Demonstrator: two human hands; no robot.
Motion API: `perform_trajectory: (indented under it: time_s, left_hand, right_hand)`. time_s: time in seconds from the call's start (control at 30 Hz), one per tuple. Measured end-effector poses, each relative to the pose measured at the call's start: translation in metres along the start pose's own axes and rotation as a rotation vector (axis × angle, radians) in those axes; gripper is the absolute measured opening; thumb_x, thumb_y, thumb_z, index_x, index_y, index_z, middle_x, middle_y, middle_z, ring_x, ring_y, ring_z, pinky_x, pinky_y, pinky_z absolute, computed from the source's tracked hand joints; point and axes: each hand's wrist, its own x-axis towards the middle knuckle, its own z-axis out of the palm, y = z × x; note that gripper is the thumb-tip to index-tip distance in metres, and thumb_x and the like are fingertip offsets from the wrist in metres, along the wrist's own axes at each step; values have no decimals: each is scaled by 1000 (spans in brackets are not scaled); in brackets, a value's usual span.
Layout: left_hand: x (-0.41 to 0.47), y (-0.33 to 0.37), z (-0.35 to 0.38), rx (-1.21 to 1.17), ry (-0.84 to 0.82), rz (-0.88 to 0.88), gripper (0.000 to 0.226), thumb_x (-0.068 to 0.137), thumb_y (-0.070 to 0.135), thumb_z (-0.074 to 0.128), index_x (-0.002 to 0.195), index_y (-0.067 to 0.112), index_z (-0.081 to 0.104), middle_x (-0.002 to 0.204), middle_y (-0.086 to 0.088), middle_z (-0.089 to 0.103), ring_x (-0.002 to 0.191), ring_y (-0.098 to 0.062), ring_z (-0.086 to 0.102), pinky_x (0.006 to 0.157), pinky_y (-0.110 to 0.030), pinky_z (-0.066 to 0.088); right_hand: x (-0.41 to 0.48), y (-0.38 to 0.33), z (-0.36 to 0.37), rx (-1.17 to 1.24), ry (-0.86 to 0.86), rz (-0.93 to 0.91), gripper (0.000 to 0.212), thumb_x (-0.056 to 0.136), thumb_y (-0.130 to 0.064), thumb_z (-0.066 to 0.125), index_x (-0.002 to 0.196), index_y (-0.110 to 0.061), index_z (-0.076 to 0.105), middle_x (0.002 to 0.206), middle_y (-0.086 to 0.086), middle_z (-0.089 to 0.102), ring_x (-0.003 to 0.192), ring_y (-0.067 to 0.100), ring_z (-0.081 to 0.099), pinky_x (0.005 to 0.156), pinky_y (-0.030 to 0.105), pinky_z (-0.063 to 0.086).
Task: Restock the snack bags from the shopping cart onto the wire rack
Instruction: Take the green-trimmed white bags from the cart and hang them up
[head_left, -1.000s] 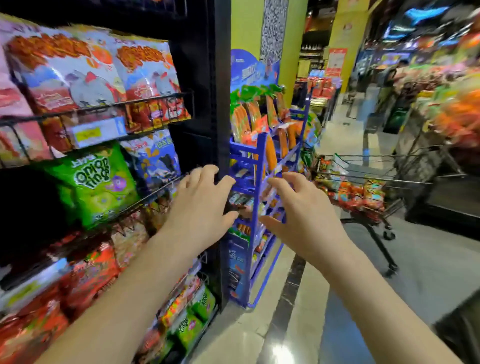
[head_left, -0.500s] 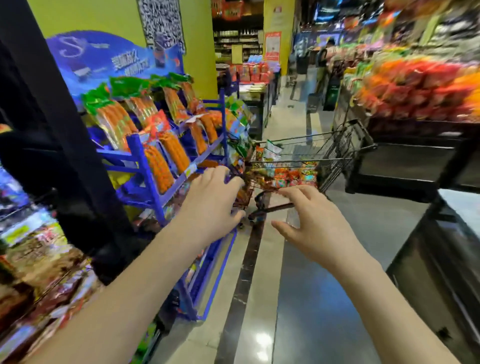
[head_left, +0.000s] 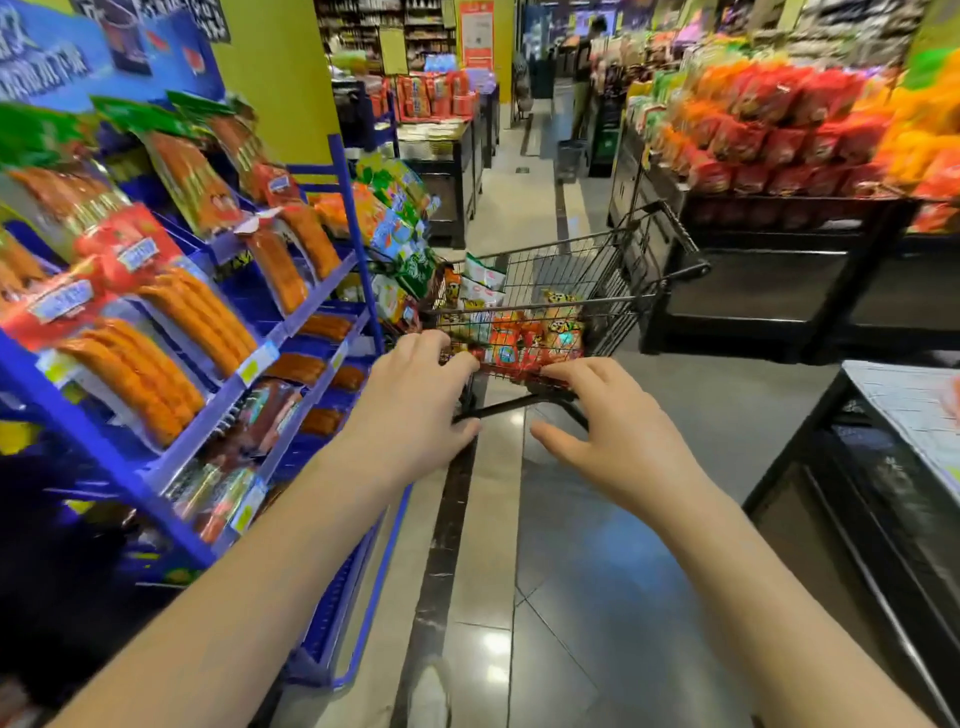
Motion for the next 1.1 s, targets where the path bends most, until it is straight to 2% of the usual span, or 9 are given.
perform_trajectory:
  time_s: [0.1,0.2,0.37,0.53,0.7,0.9,1.1]
  left_hand:
    - [51,-22,21,-27,4,26,65,92,54,67,147,27,46,153,-7,36,144,-30,32,114,-44,37]
    - [103,-54,42,-53,-15,38,65,92,55,66,147,27,46,155,-6,34,145,-29,31,114,-44,37]
    - [179,-116,63,-65,-74,20,66,93,55,66,149,27,45,155,-5,35,145,-28,31,114,-43,37]
    - [259,-160,82,-139,-138,30,66,94,52,66,150,28,43,157,-5,32,147,-28,28,115,-44,35]
    - [323,-184,98,-299,-224,71,67,92,51,69,151,32,43,161,0,28,151,-23,18,120,-43,27]
    - [398,-190,132,-286,-201,45,66,91,51,70,149,30,47,156,-2,34,147,-25,25,121,-45,30]
    - [483,-185,164,-240,-266,7,65,94,50,67,152,32,42,159,0,30,150,-23,20,122,-44,28]
  right_hand:
    - [48,14,19,-23,22,10,60,92,-43,71,145,-24,51,143,-3,48,130,18,50,107,38,45]
    - [105,23,36,-21,46,23,60,90,-41,74,142,-22,53,141,-1,50,128,20,52,106,43,47]
    - [192,28,63,-30,19,37,61,88,-38,75,143,-17,55,143,4,50,130,25,54,106,43,48]
    - [280,37,93,-36,-10,77,65,87,-38,75,145,-20,53,144,4,49,132,25,51,108,44,47]
    - [342,57,109,57,10,121,61,85,-38,79,140,-23,57,140,0,51,132,22,51,108,47,46]
    - [414,101,129,71,26,94,67,83,-41,79,143,-27,54,139,-3,52,129,21,53,108,47,47]
    - [493,165,150,64,-44,92,74,84,-50,77,148,-28,47,146,-4,46,134,20,48,112,44,44]
